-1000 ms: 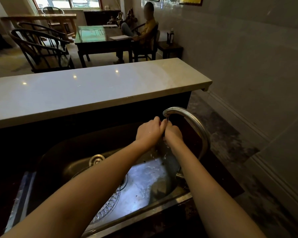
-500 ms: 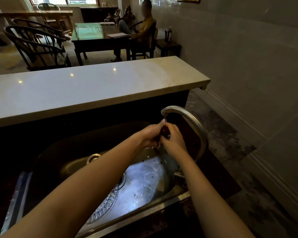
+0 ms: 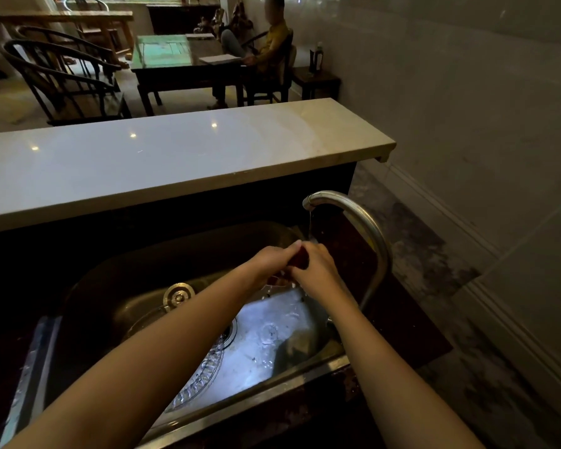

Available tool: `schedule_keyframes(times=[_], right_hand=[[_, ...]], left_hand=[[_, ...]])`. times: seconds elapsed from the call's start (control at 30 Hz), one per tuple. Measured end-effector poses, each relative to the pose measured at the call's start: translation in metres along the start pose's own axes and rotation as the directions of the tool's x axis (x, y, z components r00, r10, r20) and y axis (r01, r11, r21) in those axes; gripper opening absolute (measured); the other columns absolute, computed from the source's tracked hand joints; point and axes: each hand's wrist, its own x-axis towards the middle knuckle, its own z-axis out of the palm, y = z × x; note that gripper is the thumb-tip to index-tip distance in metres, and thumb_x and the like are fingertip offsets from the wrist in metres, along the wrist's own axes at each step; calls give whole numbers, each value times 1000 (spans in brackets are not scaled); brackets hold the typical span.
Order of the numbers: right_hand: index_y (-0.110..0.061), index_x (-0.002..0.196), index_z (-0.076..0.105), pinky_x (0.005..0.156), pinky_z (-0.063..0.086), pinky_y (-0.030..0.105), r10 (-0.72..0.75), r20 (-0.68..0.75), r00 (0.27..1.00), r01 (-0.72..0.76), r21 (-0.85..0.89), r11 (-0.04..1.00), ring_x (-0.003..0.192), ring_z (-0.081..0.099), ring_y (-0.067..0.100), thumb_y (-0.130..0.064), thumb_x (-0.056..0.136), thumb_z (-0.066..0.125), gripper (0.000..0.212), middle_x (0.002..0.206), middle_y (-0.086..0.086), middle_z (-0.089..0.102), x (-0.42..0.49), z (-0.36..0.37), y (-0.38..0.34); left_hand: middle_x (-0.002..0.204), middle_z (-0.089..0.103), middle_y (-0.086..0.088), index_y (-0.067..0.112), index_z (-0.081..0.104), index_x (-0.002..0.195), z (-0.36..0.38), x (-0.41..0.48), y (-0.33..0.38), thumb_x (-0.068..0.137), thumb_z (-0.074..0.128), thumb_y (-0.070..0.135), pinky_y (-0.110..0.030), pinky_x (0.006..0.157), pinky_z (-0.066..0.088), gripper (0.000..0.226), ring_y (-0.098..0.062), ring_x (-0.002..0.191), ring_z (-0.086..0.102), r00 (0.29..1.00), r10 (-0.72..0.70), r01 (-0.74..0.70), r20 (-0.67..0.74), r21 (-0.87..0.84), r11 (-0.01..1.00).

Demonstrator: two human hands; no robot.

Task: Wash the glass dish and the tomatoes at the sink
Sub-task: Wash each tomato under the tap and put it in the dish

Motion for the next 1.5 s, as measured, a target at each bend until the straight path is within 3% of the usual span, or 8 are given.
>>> schedule_keyframes(times=[0.17, 0.37, 0.5, 0.63, 0.77, 0.9, 1.17, 1.5], right_hand=[[-18, 120, 51, 67, 42, 17, -67, 8, 998, 66, 55, 996, 95, 53, 15, -21, 80, 66, 43, 111, 0, 48, 4, 24, 3], [-12, 114, 56, 78, 46, 30, -72, 250, 966, 90, -60, 994, 97, 59, 21, -19, 75, 72, 42, 111, 10, 64, 2, 73, 7], [-12, 116, 56, 87, 48, 35, -96, 438, 894, 153, -97, 983, 104, 59, 26, -19, 74, 74, 46, 114, 12, 63, -5, 115, -7], [-15, 116, 54, 87, 46, 34, -162, 564, 810, 225, -43, 973, 106, 56, 26, -16, 74, 74, 47, 117, 11, 60, -10, 169, -31], [-17, 119, 53, 93, 42, 31, -137, 609, 781, 237, -86, 968, 112, 52, 25, -12, 73, 75, 51, 122, 9, 54, -9, 221, -45], [-14, 120, 55, 97, 44, 35, -100, 607, 788, 282, -212, 936, 112, 54, 27, -15, 72, 76, 52, 123, 12, 56, -4, 256, -36], [-11, 124, 45, 94, 43, 38, 12, 705, 709, 373, -390, 842, 112, 54, 32, -23, 81, 69, 51, 122, 16, 56, -42, 315, -4], [-11, 123, 44, 92, 45, 40, 15, 716, 698, 452, -456, 767, 112, 53, 32, -29, 84, 65, 48, 122, 16, 53, -48, 327, 7]], left_hand=[[70, 59, 1, 21, 62, 96, -20, -14, -17, 96, 42, 42, -16, 50, 46, 29, -5, 56, 57, 999, 39, -39, 0, 3, 999], [74, 60, 2, 23, 60, 102, -42, -43, -68, 97, 42, 33, -18, 57, 51, 21, -8, 67, 60, 992, -108, 99, -71, -120, 988], [59, 57, 1, 18, 62, 93, -66, -68, -109, 98, 41, 31, -15, 44, 43, 25, -6, 53, 56, 971, -170, 140, -170, -174, 975], [90, 66, -14, 11, 61, 115, -95, -90, -147, 97, 44, 23, -25, 60, 52, 26, -20, 70, 63, 898, -192, 141, -396, -156, 978], [114, 67, -9, 12, 58, 124, -131, -129, -186, 92, 53, 19, -30, 86, 48, 33, -23, 95, 64, 738, -32, 179, -674, 150, 972], [118, 65, -19, 4, 63, 118, -172, -178, -235, 82, 56, 5, -39, 96, 45, 37, -33, 108, 62, 578, 319, 291, -751, 555, 779], [145, 41, -17, 3, 42, 138, -196, -223, -307, 93, 33, 26, -48, 111, 28, 51, -35, 134, 38, 706, 248, 474, -664, 703, 530], [152, 30, -12, 7, 31, 144, -195, -221, -316, 94, 28, 39, -48, 115, 25, 59, -26, 142, 25, 711, 244, 463, -660, 701, 543]])
